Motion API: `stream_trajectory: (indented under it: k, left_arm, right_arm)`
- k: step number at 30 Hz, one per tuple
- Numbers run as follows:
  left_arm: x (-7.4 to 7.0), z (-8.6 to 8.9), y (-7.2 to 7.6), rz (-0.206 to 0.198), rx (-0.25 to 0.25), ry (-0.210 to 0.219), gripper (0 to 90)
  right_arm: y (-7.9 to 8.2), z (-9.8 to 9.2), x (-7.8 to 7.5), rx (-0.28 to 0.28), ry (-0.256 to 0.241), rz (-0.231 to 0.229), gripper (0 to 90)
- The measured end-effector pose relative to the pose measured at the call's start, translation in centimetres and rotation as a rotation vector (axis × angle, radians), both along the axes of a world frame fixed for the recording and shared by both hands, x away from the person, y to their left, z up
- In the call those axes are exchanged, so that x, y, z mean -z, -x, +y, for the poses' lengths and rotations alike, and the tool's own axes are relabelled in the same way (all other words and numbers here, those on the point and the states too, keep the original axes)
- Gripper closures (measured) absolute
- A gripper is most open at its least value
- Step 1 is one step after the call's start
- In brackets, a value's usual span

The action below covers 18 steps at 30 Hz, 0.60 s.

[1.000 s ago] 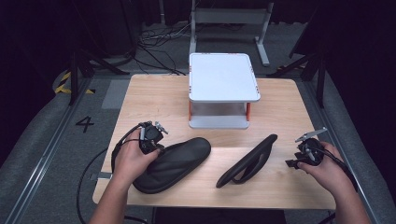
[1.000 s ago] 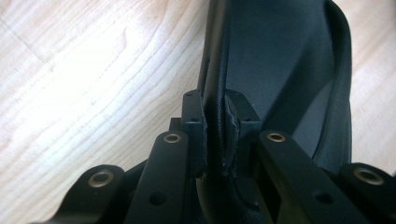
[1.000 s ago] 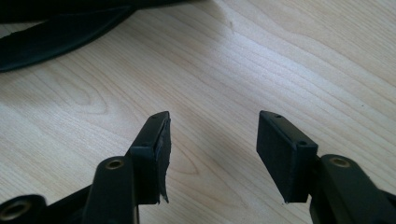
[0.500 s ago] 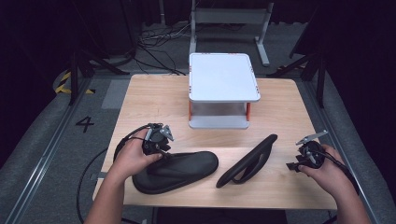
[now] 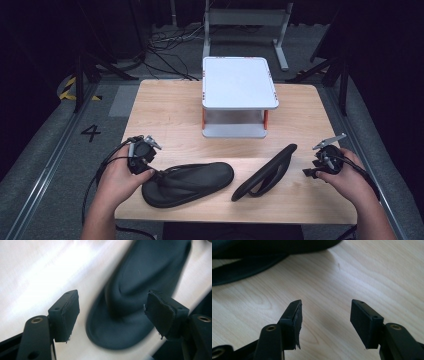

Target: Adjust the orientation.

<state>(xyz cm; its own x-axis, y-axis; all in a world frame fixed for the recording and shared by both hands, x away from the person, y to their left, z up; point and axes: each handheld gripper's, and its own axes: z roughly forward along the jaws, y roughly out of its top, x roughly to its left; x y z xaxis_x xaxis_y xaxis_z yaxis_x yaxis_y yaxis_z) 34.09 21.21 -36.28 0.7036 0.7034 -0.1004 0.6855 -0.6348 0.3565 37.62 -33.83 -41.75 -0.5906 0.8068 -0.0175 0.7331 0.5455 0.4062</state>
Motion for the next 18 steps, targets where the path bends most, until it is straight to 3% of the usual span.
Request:
stream_trajectory:
  k: [2,6,8,12,13,15,18]
  left_arm:
    - [0.6,0.3,0.6,0.053,0.003,-0.013,27.9]
    - [2.8,0.0,0.7,0.107,0.061,-0.127,28.7]
    - [3.8,-0.3,0.6,0.112,0.086,-0.175,28.8]
    - [5.2,-1.0,0.0,0.118,0.108,-0.224,30.4]
    - [5.3,-1.2,-0.2,0.117,0.112,-0.22,35.3]
    - [5.4,-1.8,-0.6,0.147,0.083,-0.174,62.0]
    - [5.7,-2.5,-1.0,0.158,0.064,-0.208,68.3]
  right_arm:
    - [-0.5,0.5,0.0,-0.015,-0.002,-0.003,43.9]
    - [-1.1,1.3,0.0,-0.042,0.0,0.0,43.6]
    - [-1.3,1.5,-0.2,-0.047,-0.003,-0.003,43.5]
    - [-1.3,1.2,-0.5,-0.045,-0.008,-0.013,43.5]
    - [-1.3,1.1,-0.4,-0.042,-0.012,-0.013,43.5]
    - [-1.2,1.0,-0.4,-0.037,-0.014,-0.013,43.5]
    - [-1.1,0.8,-0.3,-0.035,-0.008,-0.004,43.7]
